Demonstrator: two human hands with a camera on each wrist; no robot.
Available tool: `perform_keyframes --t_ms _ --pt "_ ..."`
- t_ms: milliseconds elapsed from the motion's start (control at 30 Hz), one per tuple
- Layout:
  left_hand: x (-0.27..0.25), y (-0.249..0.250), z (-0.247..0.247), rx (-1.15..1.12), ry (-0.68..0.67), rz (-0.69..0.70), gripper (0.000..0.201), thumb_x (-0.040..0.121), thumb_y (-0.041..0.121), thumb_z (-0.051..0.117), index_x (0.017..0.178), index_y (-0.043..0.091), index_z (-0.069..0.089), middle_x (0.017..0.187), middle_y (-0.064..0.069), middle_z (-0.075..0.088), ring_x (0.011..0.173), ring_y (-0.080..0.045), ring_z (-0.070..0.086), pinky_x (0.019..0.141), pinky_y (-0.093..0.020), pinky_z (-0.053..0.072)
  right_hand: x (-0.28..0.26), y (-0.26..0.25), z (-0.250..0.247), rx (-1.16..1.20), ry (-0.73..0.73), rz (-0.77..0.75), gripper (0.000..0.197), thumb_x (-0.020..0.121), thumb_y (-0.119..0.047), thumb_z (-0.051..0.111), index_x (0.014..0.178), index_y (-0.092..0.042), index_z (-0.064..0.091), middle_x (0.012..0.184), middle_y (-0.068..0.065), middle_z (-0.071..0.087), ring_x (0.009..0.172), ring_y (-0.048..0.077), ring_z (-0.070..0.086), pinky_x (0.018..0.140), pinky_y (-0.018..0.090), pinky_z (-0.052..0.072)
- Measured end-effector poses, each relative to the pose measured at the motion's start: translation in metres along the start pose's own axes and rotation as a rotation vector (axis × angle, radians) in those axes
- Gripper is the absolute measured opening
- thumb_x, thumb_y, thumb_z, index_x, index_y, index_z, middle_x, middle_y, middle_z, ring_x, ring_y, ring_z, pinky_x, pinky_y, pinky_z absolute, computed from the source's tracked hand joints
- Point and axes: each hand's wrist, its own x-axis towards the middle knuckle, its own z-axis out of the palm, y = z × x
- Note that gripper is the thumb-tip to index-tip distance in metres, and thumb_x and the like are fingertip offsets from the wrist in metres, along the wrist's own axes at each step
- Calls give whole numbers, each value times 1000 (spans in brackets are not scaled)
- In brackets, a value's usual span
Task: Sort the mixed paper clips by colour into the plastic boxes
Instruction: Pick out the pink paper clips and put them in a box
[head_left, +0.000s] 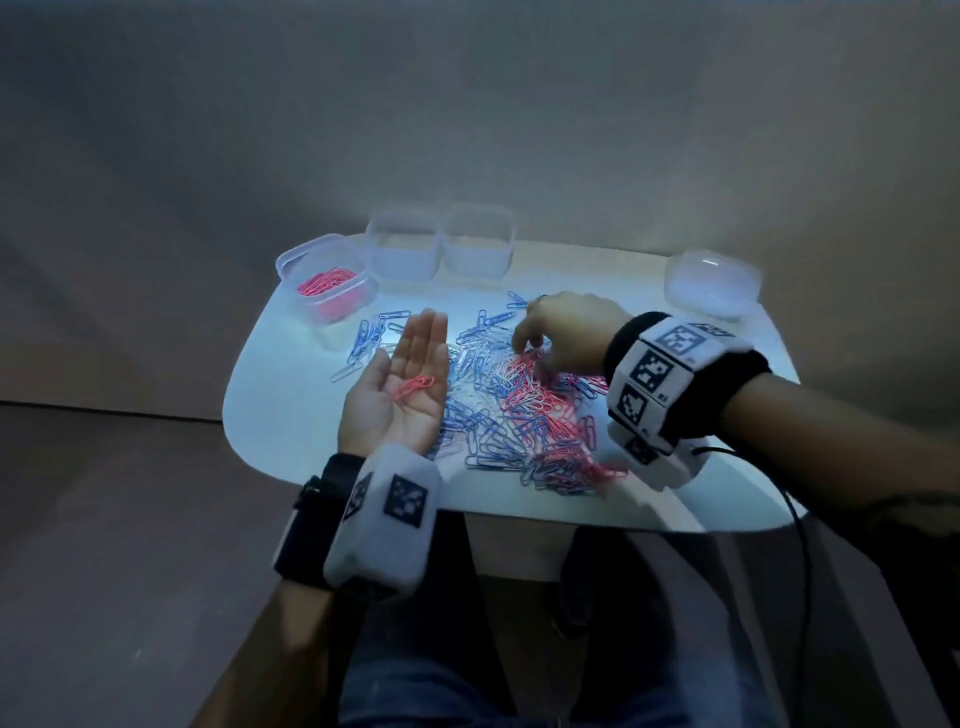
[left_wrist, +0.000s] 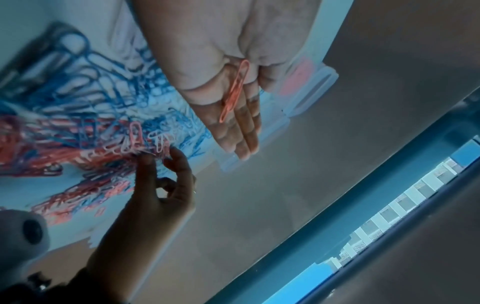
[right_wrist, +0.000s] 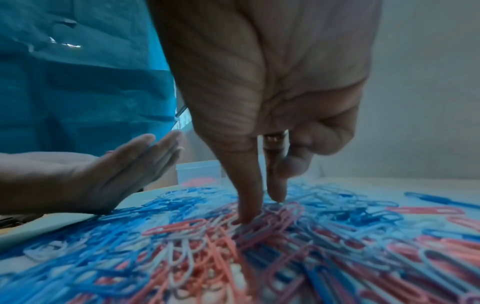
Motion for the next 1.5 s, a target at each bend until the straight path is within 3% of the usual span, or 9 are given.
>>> perform_keyframes --t_ms 200,467,600,700,967,1100,1267,1400,1500 --pt "0 -6 -8 65 -45 -39 41 83 20 42 91 -9 70 99 -20 71 86 -31 71 64 -39 59 12 4 1 67 22 62 20 81 -17 68 100 -15 67 105 3 67 100 22 59 70 24 37" --pt "7 -10 -16 169 -20 -35 47 100 35 25 111 4 59 107 -14 69 93 -24 70 79 -41 54 14 15 -2 211 2 77 16 81 -14 67 96 -8 67 87 2 58 84 14 50 69 21 36" --pt "13 -12 -15 209 -16 -39 48 99 38 23 112 6 57 106 -12 69 92 -22 70 79 -40 54 7 24 -9 428 -16 86 14 80 -13 70 73 -15 58 72 -1 54 77 12 49 59 17 35" --pt "16 -15 -15 244 -16 -52 50 99 40 23 112 7 57 107 -12 69 92 -22 70 79 -39 55 2 30 -12 566 -46 115 24 80 -10 70 66 -19 53 66 -3 51 52 -1 48 44 9 33" --pt "17 -15 -17 223 -13 -29 51 99 41 23 111 7 57 105 -13 69 90 -22 71 77 -39 56 2 3 -17 931 -123 36 22 87 -3 59 72 -18 52 63 -5 59 47 -1 44 41 13 29" --pt "18 -16 -16 197 15 -20 50 99 42 24 104 6 58 90 -11 71 78 -21 71 70 -38 57 15 -35 -19 780 -146 -70 16 88 -4 57 80 -18 55 67 -3 52 56 3 45 41 11 33" --pt "18 -16 -15 196 18 -16 53 99 42 18 108 5 55 101 -12 63 88 -21 58 65 -25 54 20 -56 -17 554 -156 -89 17 82 -7 67 99 -7 63 73 4 61 57 9 56 39 9 43" --pt "18 -16 -16 174 -8 -10 52 100 39 16 109 5 54 95 -12 70 78 -21 69 63 -25 55 14 -55 -21 644 -96 -94 27 76 -4 73 100 -2 60 89 11 62 55 11 57 39 10 43" --pt "18 -16 -17 162 -20 0 49 101 37 18 108 5 55 96 -15 71 83 -25 71 72 -32 57 8 -46 -25 709 -44 -94 24 75 -5 74 81 -11 52 87 12 59 56 14 58 40 13 46"
